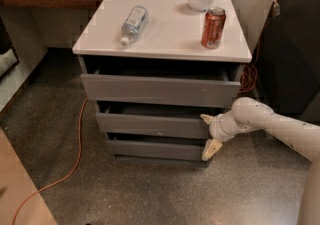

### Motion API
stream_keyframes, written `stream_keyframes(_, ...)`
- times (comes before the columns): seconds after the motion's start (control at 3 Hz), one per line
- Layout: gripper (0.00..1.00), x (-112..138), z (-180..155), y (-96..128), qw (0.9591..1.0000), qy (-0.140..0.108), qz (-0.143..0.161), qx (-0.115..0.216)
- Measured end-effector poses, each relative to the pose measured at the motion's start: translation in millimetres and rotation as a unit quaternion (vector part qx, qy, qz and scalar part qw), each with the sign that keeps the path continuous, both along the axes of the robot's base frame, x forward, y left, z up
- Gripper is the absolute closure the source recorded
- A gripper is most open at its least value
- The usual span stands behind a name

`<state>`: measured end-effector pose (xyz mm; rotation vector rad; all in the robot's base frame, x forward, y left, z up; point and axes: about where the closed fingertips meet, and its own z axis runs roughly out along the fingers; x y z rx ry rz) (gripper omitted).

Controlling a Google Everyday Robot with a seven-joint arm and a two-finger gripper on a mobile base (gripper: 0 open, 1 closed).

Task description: Place coke can into middle drawer

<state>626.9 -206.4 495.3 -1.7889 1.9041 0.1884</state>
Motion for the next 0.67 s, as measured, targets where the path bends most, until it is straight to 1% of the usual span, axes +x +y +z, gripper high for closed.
stream_keyframes(0.33, 0.00, 22.5, -15.8, -3.2, 1.0000, 0.002, -0.004, -0.009)
stream_keyframes(0.67, 0.00, 42.2, -30.8, -4.1, 0.9998, -0.006, -0.011, -0.013)
